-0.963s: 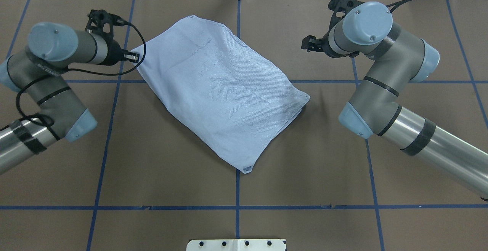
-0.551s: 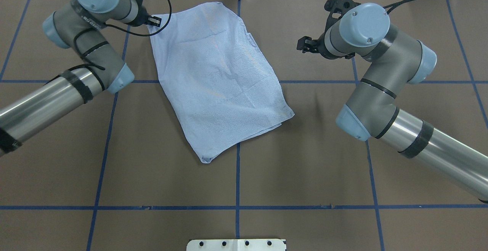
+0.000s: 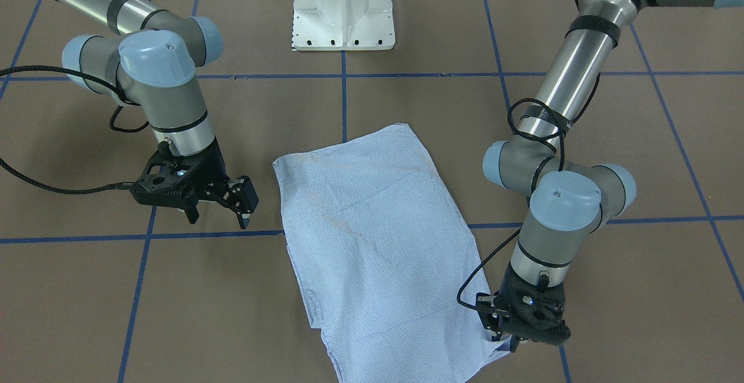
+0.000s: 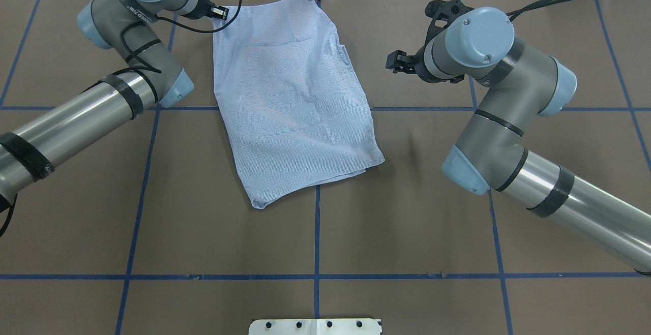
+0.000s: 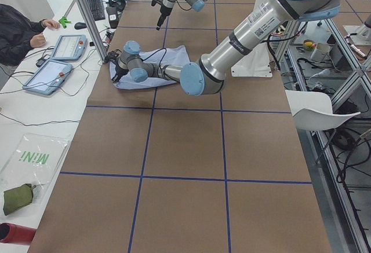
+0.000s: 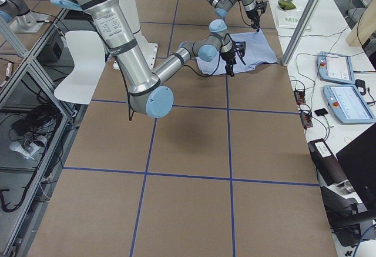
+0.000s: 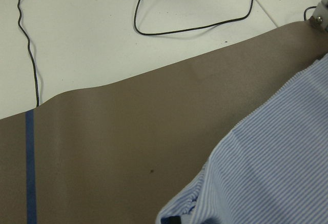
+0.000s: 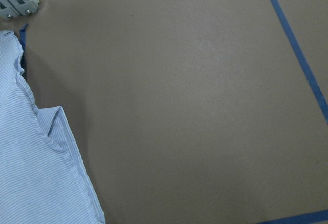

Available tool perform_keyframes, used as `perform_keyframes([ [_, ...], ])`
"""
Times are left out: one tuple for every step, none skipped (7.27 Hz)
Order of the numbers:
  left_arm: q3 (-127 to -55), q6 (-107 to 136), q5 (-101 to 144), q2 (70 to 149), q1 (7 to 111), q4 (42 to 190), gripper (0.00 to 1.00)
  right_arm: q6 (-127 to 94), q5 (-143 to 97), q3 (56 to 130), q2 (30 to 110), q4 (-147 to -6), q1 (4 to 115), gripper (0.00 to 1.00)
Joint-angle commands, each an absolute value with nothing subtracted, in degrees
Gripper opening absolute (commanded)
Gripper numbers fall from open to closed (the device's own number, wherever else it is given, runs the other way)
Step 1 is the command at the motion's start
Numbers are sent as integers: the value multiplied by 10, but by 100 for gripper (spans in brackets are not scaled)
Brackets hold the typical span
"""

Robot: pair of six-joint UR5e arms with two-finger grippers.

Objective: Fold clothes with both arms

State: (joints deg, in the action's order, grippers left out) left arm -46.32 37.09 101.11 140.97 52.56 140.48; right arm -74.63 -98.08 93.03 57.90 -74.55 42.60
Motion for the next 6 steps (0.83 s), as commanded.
perform_keyframes([
  [-584,365,1042,1324,529,1401,100,-836,-969,958,560,-811,395,100],
  [-624,366,1063,1292,529,1399,100,-884,-916,966,543,-858,350,100],
  [-643,370,1064,1278,530,1399,100,-942,-898,970,533,-883,323,100],
  [-648,373,1064,1275,530,1400,100,-996,-895,972,520,-911,304,100],
  [-649,377,1064,1274,527,1403,100,-1048,-883,969,506,-934,282,100],
  [-649,381,1063,1274,525,1404,100,-1078,-882,966,501,-936,274,100],
])
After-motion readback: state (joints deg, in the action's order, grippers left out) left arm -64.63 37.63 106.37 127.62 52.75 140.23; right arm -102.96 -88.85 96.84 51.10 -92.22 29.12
